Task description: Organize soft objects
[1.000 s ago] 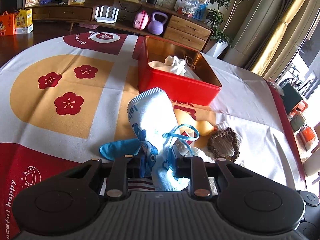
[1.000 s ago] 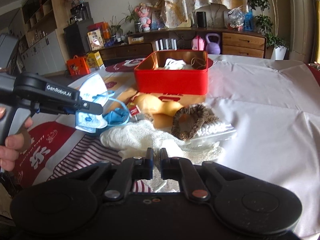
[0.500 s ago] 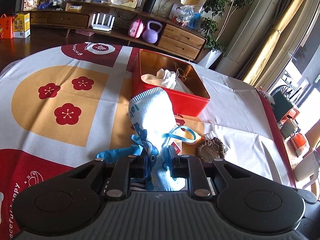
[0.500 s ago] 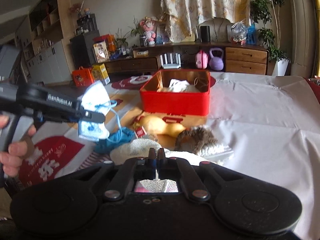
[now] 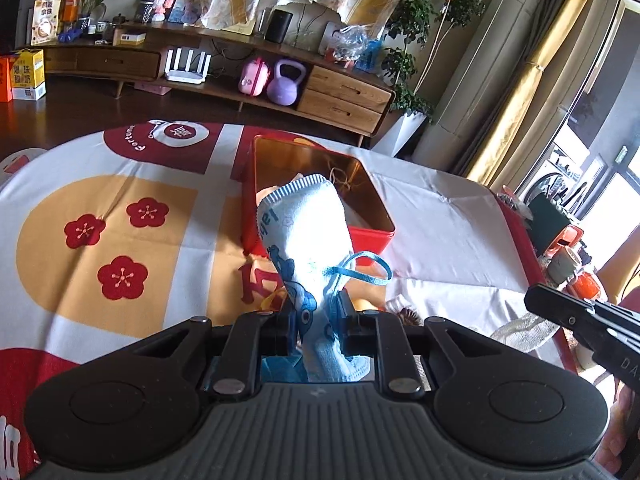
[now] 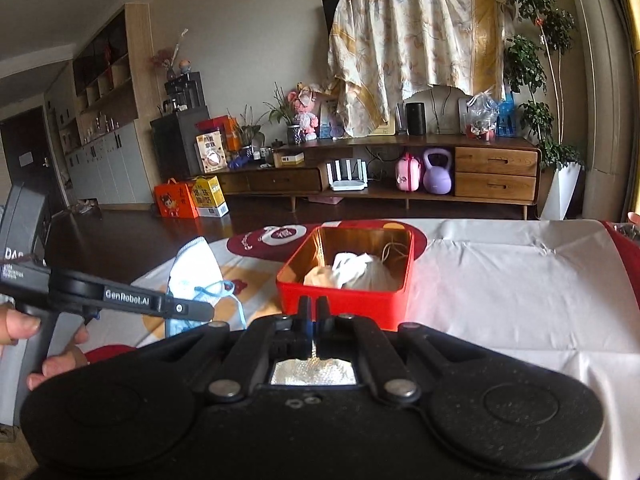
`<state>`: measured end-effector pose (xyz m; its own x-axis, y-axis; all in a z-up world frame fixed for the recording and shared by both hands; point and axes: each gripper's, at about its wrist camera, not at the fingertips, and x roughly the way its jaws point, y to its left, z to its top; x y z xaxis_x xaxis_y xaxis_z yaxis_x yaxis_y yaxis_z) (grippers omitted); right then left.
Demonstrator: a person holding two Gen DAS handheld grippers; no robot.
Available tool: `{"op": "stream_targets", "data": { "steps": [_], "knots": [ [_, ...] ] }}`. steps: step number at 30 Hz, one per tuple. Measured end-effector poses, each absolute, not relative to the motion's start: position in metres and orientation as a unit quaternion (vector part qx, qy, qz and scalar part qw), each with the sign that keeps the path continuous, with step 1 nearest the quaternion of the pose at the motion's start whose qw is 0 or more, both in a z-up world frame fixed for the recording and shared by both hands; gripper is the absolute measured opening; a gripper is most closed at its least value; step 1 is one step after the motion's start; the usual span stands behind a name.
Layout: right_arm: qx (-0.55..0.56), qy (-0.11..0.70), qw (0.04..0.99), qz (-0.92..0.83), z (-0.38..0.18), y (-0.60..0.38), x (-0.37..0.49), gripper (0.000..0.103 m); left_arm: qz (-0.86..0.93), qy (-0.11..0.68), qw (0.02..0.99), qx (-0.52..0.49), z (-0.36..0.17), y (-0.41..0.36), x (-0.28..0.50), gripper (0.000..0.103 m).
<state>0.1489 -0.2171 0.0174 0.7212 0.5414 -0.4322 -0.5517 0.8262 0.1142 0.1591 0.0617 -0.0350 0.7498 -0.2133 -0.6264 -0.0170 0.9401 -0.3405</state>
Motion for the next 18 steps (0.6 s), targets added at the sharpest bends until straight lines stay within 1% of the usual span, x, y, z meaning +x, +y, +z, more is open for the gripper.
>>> {"op": "stream_targets", "data": {
  "steps": [16,18],
  "knots": [
    [-0.007,0.165,0.938,0.305,0.089,-0.22,0.183,0.001,-0.074,0.322,0.935,-0.13,0.0,0.056,0.18,0.019],
    [-0.012,0.171,0.933,0.315,0.09,-0.22,0.185,0.001,-0.075,0.321,0.935,-0.132,-0.001,0.057,0.181,0.019]
  ]
}}
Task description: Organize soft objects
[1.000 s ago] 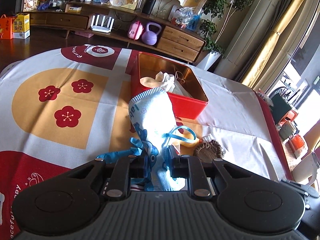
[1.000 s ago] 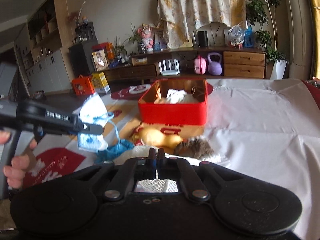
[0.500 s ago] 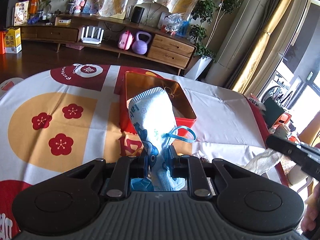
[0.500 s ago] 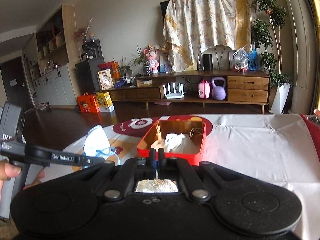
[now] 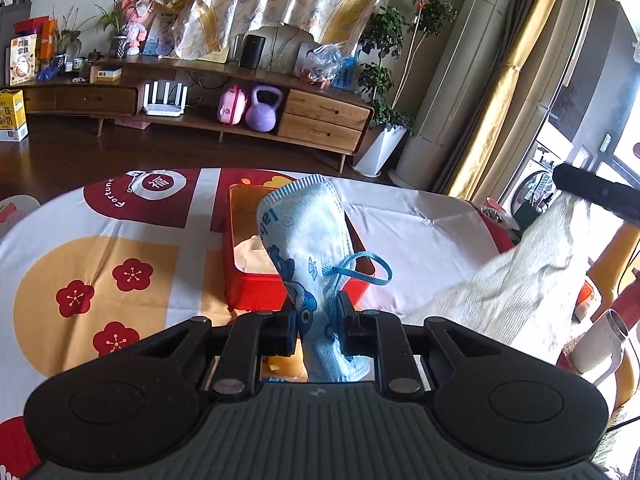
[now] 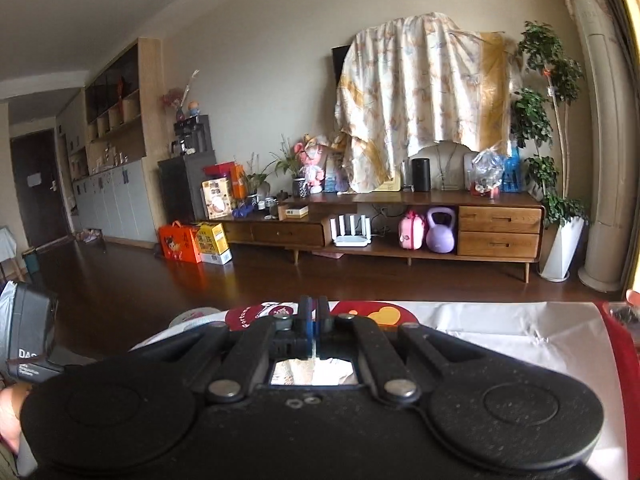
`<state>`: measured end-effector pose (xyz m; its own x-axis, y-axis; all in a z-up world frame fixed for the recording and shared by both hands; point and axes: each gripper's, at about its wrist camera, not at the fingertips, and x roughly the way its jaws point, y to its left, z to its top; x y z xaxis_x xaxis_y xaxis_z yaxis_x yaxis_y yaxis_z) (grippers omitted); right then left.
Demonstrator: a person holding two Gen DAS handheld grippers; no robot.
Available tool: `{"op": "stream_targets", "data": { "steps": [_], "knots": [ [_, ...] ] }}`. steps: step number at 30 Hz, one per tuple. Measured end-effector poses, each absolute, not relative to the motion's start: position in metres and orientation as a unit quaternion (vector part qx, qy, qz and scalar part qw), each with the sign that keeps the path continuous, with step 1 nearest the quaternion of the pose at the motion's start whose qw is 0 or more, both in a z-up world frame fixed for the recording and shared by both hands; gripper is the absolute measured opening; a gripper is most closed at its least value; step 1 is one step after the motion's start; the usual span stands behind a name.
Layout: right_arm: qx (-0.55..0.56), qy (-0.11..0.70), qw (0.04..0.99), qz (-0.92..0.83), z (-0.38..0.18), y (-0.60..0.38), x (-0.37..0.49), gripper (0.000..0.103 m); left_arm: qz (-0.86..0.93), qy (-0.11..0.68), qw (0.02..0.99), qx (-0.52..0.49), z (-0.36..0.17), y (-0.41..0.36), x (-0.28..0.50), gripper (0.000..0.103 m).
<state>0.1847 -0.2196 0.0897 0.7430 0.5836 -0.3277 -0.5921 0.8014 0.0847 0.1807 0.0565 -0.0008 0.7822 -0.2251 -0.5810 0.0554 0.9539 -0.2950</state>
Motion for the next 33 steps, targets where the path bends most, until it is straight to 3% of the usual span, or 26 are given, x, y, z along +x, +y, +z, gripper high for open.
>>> {"op": "stream_targets", "data": {
  "steps": [8,16,18,19,20,21,22,33],
  "knots": [
    [-0.026,0.316,0.892,0.323,-0.001,-0.214,0.188,0.001,-0.072,0.344,0.924,-0.148,-0.023,0.061,0.179,0.019],
    [-0.058,0.368,0.875,0.31,-0.059,-0.202,0.178,0.003,-0.071,0.357,0.919,-0.153,-0.037,0.06,0.177,0.019],
    [-0.075,0.366,0.875,0.309,-0.061,-0.199,0.178,0.01,-0.071,0.36,0.918,-0.152,-0.039,0.059,0.177,0.019],
    [-0.082,0.365,0.875,0.306,-0.063,-0.199,0.18,0.024,-0.072,0.361,0.918,-0.151,-0.04,0.058,0.177,0.019],
    [-0.085,0.364,0.877,0.303,-0.064,-0.199,0.181,0.049,-0.072,0.362,0.917,-0.151,-0.041,0.058,0.177,0.019],
    [-0.084,0.362,0.879,0.299,-0.067,-0.201,0.183,0.064,-0.072,0.363,0.917,-0.151,-0.042,0.058,0.177,0.019],
    [-0.08,0.357,0.882,0.297,-0.067,-0.204,0.184,0.088,-0.072,0.364,0.916,-0.151,-0.042,0.058,0.176,0.019],
    [-0.131,0.377,0.868,0.294,-0.1,-0.182,0.194,0.093,-0.072,0.372,0.913,-0.15,-0.049,0.054,0.177,0.019]
  ]
}}
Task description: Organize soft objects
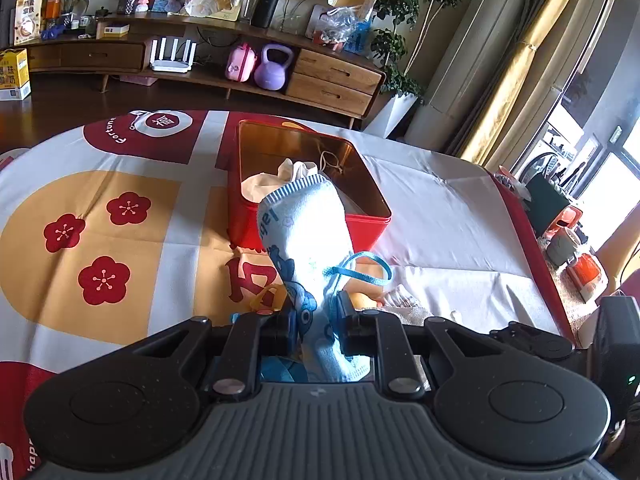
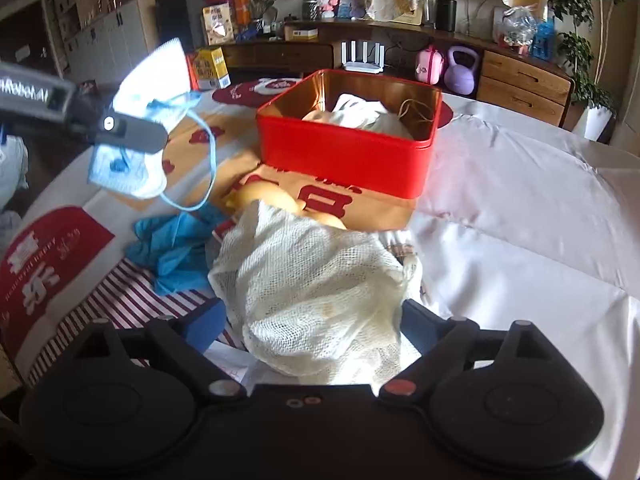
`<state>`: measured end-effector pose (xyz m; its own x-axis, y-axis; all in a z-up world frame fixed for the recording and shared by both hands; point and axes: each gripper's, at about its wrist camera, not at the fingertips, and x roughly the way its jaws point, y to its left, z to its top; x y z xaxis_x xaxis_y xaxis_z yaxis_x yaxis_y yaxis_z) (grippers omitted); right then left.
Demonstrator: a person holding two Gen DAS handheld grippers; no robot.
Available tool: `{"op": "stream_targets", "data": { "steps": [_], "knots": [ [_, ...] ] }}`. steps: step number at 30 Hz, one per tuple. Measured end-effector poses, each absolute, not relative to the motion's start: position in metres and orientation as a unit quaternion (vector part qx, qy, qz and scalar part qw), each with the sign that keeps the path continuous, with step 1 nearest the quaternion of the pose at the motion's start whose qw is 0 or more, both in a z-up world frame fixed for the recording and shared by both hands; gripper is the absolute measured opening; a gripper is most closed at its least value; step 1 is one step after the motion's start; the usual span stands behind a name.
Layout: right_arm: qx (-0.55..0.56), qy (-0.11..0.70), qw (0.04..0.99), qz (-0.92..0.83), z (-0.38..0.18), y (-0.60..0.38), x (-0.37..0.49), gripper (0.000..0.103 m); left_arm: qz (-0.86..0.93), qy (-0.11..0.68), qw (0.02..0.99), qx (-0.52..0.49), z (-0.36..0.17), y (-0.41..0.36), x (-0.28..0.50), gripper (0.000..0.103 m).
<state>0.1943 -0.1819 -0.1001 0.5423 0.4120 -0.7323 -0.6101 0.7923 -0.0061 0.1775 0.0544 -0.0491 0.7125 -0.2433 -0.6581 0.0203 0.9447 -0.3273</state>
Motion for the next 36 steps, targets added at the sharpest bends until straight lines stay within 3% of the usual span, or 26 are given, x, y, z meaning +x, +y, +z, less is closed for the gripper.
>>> {"op": "stream_targets", "data": {
  "steps": [6,11,16,30,36],
  "knots": [
    [-0.186,0.376,0.869,0.263,-0.11,-0.169,0.193,0.074,-0.071,0.378,0.911,-0.148,-0.052,0.052,0.178,0.019],
    [-0.176,0.372,0.875,0.253,-0.103,-0.179,0.193,0.031,-0.069,0.38,0.911,-0.147,-0.053,0.052,0.178,0.019],
    [-0.164,0.356,0.885,0.253,-0.086,-0.191,0.19,0.015,-0.069,0.377,0.912,-0.145,-0.052,0.052,0.175,0.019],
    [-0.026,0.313,0.906,0.285,0.006,-0.228,0.193,0.012,-0.078,0.352,0.923,-0.134,-0.024,0.049,0.172,0.019],
    [-0.014,0.294,0.912,0.286,0.041,-0.226,0.214,0.012,-0.081,0.346,0.927,-0.121,-0.005,0.049,0.189,0.019]
  ]
}}
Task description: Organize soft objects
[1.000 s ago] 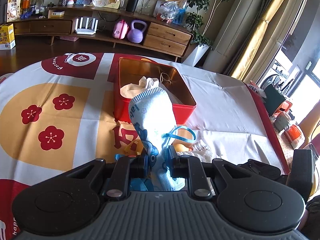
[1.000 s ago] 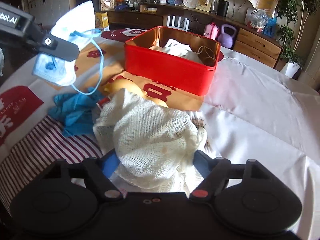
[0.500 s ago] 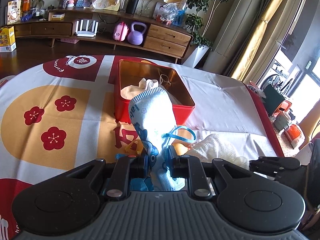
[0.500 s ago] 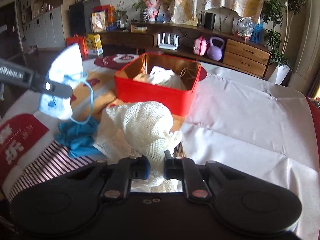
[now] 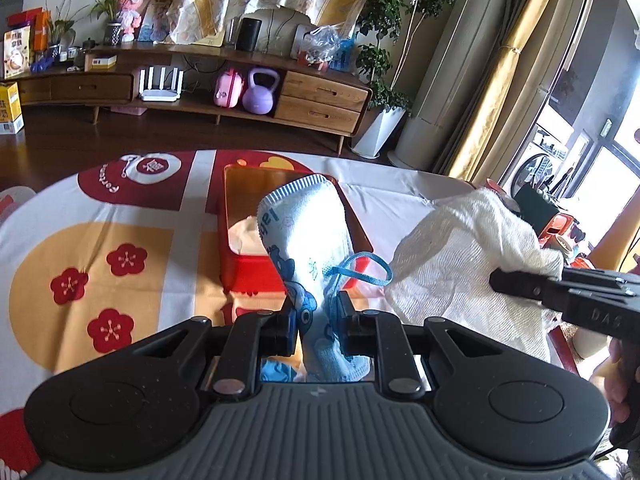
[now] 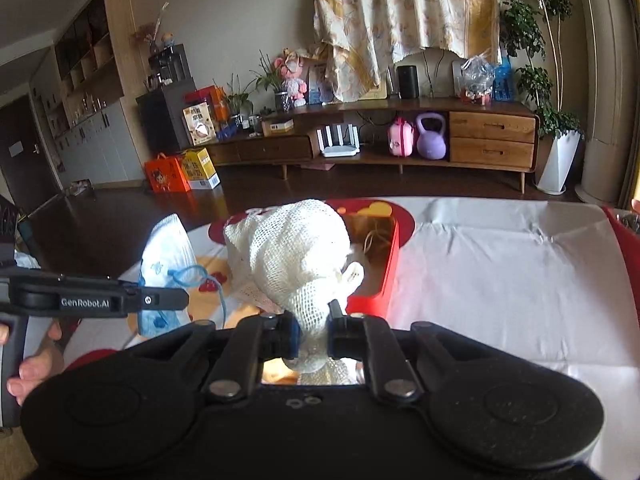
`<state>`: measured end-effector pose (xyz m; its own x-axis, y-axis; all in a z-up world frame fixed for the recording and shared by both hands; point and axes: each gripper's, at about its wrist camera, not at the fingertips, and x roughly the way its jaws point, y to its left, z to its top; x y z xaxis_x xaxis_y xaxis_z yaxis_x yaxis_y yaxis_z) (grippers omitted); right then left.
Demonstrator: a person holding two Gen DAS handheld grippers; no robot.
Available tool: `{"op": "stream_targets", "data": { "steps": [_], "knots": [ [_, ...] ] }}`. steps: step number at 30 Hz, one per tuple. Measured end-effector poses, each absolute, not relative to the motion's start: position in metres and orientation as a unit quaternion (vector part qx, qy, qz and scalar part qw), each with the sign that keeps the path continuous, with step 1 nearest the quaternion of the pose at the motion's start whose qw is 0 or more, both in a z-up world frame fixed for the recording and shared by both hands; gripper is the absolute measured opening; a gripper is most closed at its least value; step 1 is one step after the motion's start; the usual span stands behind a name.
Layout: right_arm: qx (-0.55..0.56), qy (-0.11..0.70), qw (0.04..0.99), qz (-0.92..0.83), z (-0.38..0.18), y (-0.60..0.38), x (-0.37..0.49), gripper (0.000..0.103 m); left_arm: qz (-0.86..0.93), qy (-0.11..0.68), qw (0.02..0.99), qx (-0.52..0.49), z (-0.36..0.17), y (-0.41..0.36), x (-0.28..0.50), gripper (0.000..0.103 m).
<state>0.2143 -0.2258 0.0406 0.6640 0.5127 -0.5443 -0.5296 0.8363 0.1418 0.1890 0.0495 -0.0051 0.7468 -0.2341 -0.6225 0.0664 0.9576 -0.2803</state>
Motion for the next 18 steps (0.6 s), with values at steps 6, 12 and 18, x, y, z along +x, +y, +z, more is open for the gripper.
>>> {"op": "stream_targets", "data": {
  "steps": [6,12,18],
  "knots": [
    [-0.01,0.286,0.919,0.269,0.055,-0.216,0.248,0.012,-0.079,0.346,0.928,-0.112,0.01,0.053,0.22,0.019],
    [-0.006,0.291,0.923,0.251,0.048,-0.203,0.284,0.012,-0.085,0.355,0.927,-0.091,0.016,0.047,0.258,0.019],
    [0.008,0.31,0.922,0.231,0.021,-0.191,0.316,0.012,-0.076,0.385,0.918,-0.052,0.003,0.036,0.305,0.019]
  ]
}}
